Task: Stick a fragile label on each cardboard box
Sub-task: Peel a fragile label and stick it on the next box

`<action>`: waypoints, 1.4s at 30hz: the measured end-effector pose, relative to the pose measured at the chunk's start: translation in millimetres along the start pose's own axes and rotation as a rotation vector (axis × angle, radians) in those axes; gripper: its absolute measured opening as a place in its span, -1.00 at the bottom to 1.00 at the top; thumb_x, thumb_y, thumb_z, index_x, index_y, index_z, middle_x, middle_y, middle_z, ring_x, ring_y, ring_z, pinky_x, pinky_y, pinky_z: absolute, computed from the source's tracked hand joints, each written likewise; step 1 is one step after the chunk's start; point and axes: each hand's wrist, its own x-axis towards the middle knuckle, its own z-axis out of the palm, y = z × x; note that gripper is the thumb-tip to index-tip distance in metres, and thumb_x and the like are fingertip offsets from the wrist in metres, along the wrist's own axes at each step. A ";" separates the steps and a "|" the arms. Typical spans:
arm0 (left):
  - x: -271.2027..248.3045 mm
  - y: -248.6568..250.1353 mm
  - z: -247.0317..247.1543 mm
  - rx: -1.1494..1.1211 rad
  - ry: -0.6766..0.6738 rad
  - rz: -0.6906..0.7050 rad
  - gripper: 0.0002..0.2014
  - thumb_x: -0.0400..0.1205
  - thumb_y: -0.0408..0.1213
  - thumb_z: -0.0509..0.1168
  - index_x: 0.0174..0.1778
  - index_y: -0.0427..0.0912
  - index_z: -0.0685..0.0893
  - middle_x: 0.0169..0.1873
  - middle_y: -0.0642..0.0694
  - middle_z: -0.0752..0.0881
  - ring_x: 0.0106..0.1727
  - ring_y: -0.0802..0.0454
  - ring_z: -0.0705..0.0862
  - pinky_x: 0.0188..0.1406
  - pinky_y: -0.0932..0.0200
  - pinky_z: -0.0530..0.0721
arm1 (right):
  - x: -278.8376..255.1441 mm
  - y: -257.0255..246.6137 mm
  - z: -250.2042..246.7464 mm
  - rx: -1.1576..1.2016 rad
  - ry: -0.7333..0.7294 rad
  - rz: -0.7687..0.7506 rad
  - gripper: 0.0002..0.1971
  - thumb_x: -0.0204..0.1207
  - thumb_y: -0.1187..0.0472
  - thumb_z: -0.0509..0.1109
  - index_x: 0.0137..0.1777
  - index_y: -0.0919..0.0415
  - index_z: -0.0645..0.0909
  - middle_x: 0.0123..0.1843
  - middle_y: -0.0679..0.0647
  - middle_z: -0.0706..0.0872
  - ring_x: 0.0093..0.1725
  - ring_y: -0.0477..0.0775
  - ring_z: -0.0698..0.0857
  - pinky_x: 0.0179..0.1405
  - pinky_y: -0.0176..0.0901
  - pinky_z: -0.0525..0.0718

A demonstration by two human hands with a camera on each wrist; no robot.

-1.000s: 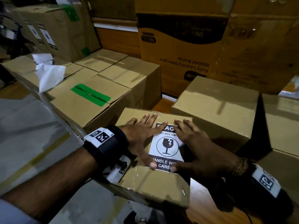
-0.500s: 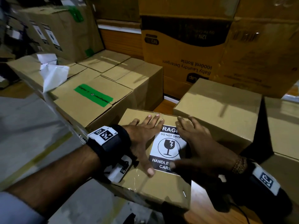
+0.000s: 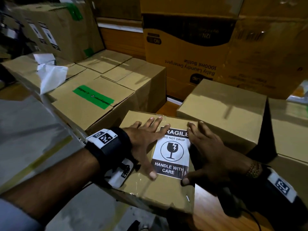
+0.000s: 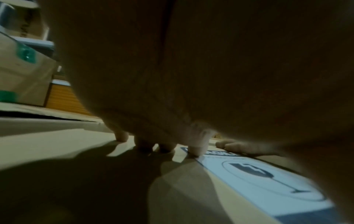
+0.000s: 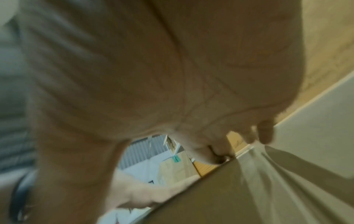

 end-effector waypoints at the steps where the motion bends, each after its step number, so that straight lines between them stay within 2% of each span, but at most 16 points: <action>1: -1.3 1.4 -1.2 -0.020 -0.005 -0.001 0.64 0.08 0.49 0.63 0.62 0.28 -0.63 0.62 0.01 -0.67 0.66 -0.10 -0.62 0.69 -0.39 -0.39 | 1.0 -1.4 -1.7 0.034 0.042 -0.026 0.54 0.05 -0.70 0.45 0.85 0.04 -0.27 0.81 -0.18 -0.38 0.78 0.03 -0.44 0.67 0.05 -0.32; 3: -4.0 3.0 -4.4 -0.103 0.010 0.007 0.54 0.16 0.48 0.61 0.61 0.39 -0.60 0.65 0.02 -0.64 0.67 -0.09 -0.61 0.68 -0.38 -0.42 | 5.7 -3.8 1.1 0.091 0.163 -0.084 0.29 0.27 -0.60 0.47 0.86 -0.02 -0.03 0.85 -0.19 -0.12 0.83 -0.02 -0.22 0.80 0.13 -0.16; 6: -3.9 4.5 -6.6 -0.127 0.033 0.020 0.14 0.48 0.53 0.31 0.68 0.46 -0.44 0.68 -0.03 -0.58 0.71 -0.15 -0.54 0.69 -0.45 -0.34 | 11.6 -2.4 15.3 0.008 0.223 -0.136 0.00 0.48 -0.55 0.30 0.82 -0.07 0.18 0.85 -0.15 0.11 0.84 0.03 0.00 0.78 0.20 0.20; 8: -1.3 7.2 -3.6 -0.041 0.030 -0.001 0.05 0.55 0.53 0.21 0.71 0.41 -0.42 0.69 -0.08 -0.57 0.73 -0.19 -0.51 0.70 -0.45 -0.28 | 10.2 0.6 23.7 -0.034 0.189 -0.114 0.06 0.47 -0.61 0.19 0.85 -0.07 0.02 0.87 -0.18 -0.06 0.84 0.00 -0.19 0.83 0.16 -0.02; 11: -1.1 10.6 -1.0 0.015 0.024 -0.015 0.21 0.46 0.55 0.31 0.70 0.35 -0.49 0.68 -0.12 -0.59 0.73 -0.21 -0.51 0.70 -0.46 -0.28 | 3.5 0.9 22.3 -0.005 0.104 -0.118 0.25 0.38 -0.66 0.30 0.86 -0.05 -0.22 0.84 -0.21 -0.31 0.78 -0.05 -0.47 0.80 0.08 -0.27; 14: -1.2 9.3 -1.3 0.020 0.009 -0.020 0.43 0.28 0.58 0.45 0.66 0.29 -0.58 0.65 -0.11 -0.64 0.69 -0.18 -0.57 0.70 -0.45 -0.33 | 2.1 -0.2 15.0 0.035 0.075 -0.115 0.38 0.22 -0.65 0.45 0.86 -0.05 -0.20 0.83 -0.25 -0.33 0.78 -0.09 -0.45 0.74 0.03 -0.33; 16: -1.3 8.2 -1.3 -0.007 0.005 -0.028 0.54 0.19 0.57 0.52 0.65 0.25 -0.61 0.64 -0.06 -0.65 0.68 -0.15 -0.59 0.70 -0.43 -0.34 | 3.9 -1.0 11.3 0.101 0.129 -0.104 0.35 0.13 -0.66 0.50 0.85 -0.12 -0.01 0.85 -0.25 -0.13 0.82 -0.06 -0.25 0.78 0.13 -0.23; 18: -2.3 6.2 -1.9 -0.101 0.019 -0.014 0.51 0.19 0.54 0.55 0.63 0.37 -0.58 0.65 -0.02 -0.62 0.67 -0.12 -0.60 0.69 -0.40 -0.40 | 5.3 -2.4 10.3 0.208 0.277 -0.101 0.06 0.19 -0.60 0.50 0.72 -0.28 0.34 0.80 -0.23 0.26 0.80 0.03 0.15 0.77 0.34 0.17; 19: -3.3 6.0 -2.9 -0.159 0.039 -0.001 0.41 0.24 0.54 0.52 0.62 0.47 -0.53 0.67 -0.01 -0.59 0.69 -0.11 -0.58 0.69 -0.39 -0.40 | 5.9 -2.9 10.9 0.212 0.342 -0.102 -0.10 0.24 -0.54 0.50 0.62 -0.32 0.49 0.72 -0.24 0.42 0.72 0.04 0.31 0.66 0.35 0.35; 21: -4.0 6.5 -3.8 -0.191 0.081 0.013 0.12 0.44 0.53 0.37 0.64 0.59 -0.39 0.71 -0.03 -0.52 0.73 -0.14 -0.50 0.70 -0.41 -0.34 | 5.8 -5.5 13.0 0.096 0.365 -0.112 -0.26 0.32 -0.47 0.49 0.53 -0.31 0.59 0.64 -0.32 0.51 0.64 0.03 0.40 0.57 0.29 0.42; 24: -3.5 12.1 -2.0 -0.065 0.086 -0.011 -0.03 0.57 0.48 0.24 0.70 0.50 -0.31 0.71 -0.11 -0.52 0.76 -0.21 -0.44 0.72 -0.43 -0.25 | 2.4 -5.8 18.5 -0.066 0.287 -0.102 -0.14 0.32 -0.61 0.29 0.65 -0.38 0.42 0.73 -0.41 0.31 0.72 0.06 0.26 0.62 0.19 0.29; 28: -5.3 17.2 -2.5 -0.009 0.032 -0.028 0.30 0.36 0.56 0.40 0.69 0.37 -0.48 0.67 -0.17 -0.59 0.71 -0.25 -0.53 0.69 -0.49 -0.29 | -2.5 -3.5 15.1 -0.037 0.145 -0.121 0.19 0.14 -0.73 0.33 0.79 -0.31 0.15 0.83 -0.34 0.05 0.81 0.09 -0.04 0.73 0.27 0.05; 32: -4.2 16.3 -4.4 -0.018 -0.003 -0.041 0.55 0.19 0.55 0.53 0.67 0.20 -0.59 0.64 -0.11 -0.64 0.67 -0.22 -0.59 0.68 -0.49 -0.33 | -1.2 -2.0 19.7 0.185 0.264 -0.100 0.05 0.18 -0.62 0.44 0.71 -0.31 0.33 0.76 -0.30 0.30 0.78 0.08 0.12 0.72 0.37 0.24; 36: -4.0 12.7 -4.9 -0.127 0.053 -0.026 0.19 0.45 0.56 0.30 0.72 0.35 -0.43 0.69 -0.06 -0.55 0.74 -0.19 -0.49 0.71 -0.42 -0.31 | 4.8 -7.7 31.6 0.199 0.401 -0.035 -0.20 0.34 -0.47 0.40 0.61 -0.28 0.50 0.69 -0.28 0.45 0.73 0.08 0.23 0.67 0.27 0.30; 38: -3.3 12.8 -3.9 -0.101 0.066 -0.029 0.12 0.51 0.53 0.27 0.73 0.36 -0.40 0.71 -0.08 -0.53 0.76 -0.22 -0.44 0.72 -0.43 -0.26 | 4.9 -10.0 33.3 0.085 0.375 -0.021 -0.12 0.33 -0.52 0.29 0.68 -0.24 0.42 0.75 -0.26 0.35 0.75 0.08 0.16 0.64 0.20 0.21; 42: -5.1 18.0 -3.3 -0.043 0.032 -0.050 0.36 0.35 0.53 0.44 0.72 0.27 -0.48 0.69 -0.10 -0.57 0.73 -0.22 -0.49 0.71 -0.46 -0.29 | 5.0 -6.0 25.3 -0.007 0.213 -0.054 0.26 0.11 -0.74 0.20 0.82 -0.14 0.17 0.84 -0.19 0.12 0.78 0.09 0.03 0.69 0.27 0.15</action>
